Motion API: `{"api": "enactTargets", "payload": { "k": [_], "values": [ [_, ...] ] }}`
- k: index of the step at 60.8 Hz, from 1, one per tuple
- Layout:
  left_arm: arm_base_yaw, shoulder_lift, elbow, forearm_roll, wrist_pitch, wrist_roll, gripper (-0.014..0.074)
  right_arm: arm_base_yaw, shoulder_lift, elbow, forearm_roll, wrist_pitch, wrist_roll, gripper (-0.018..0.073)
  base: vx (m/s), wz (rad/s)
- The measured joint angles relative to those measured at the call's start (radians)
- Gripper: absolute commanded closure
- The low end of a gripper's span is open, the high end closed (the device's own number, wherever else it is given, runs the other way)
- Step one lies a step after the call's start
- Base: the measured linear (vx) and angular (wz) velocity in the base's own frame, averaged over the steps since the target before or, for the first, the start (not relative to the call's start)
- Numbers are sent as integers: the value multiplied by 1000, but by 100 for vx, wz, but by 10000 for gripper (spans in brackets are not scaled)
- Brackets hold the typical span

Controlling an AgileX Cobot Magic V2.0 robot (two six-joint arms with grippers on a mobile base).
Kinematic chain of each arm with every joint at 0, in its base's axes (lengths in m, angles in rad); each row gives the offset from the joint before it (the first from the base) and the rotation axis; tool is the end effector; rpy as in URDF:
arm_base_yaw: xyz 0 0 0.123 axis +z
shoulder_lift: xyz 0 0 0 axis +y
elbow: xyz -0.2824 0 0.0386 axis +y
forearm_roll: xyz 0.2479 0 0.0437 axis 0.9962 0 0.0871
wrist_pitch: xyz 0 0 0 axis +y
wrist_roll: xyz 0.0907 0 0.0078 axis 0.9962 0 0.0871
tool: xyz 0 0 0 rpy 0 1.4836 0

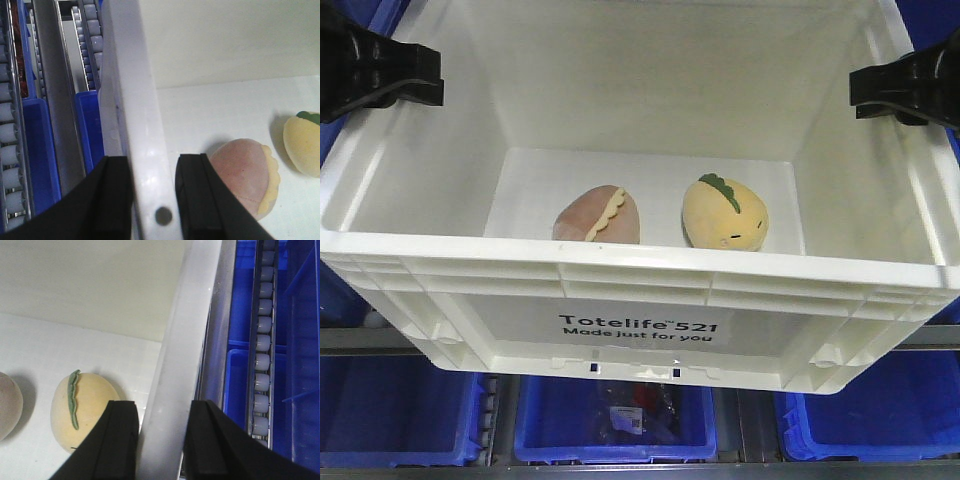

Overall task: Place moving items into box and shelve
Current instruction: 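Lower the crate onto the roller shelf and push it farther in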

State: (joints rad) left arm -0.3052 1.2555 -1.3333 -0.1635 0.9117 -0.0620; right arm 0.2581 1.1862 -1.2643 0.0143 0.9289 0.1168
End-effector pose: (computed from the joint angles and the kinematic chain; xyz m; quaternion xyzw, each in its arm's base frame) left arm 0.2439 -0.0891 0.4053 0.0910 0.9089 -0.1507 0.3780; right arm 0.2310 0.0621 0.3991 -0.0632 0.9175 0.0800 0.3845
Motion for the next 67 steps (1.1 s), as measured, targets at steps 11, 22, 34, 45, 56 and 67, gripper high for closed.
{"api": "enactTargets", "payload": {
  "k": [11,22,34,45,56,67],
  "values": [
    [0,7,0,4,0,0,603,0,25,0,0,0,0,564,0,0],
    [0,56,0,13,-2,0,603,0,93,0,-5,-5,0,564,0,0],
    [1,138,0,16,-41,0,603,-1,169,0,-39,-87,0,564,0,0],
    [3,210,0,24,-176,0,603,-11,231,1,-77,-251,0,564,0,0],
    [12,274,0,38,-378,19,603,-18,306,1,-101,-447,-3,564,0,0],
    [21,351,0,42,-469,22,603,-26,388,1,-102,-560,-8,560,0,0]
  ]
}}
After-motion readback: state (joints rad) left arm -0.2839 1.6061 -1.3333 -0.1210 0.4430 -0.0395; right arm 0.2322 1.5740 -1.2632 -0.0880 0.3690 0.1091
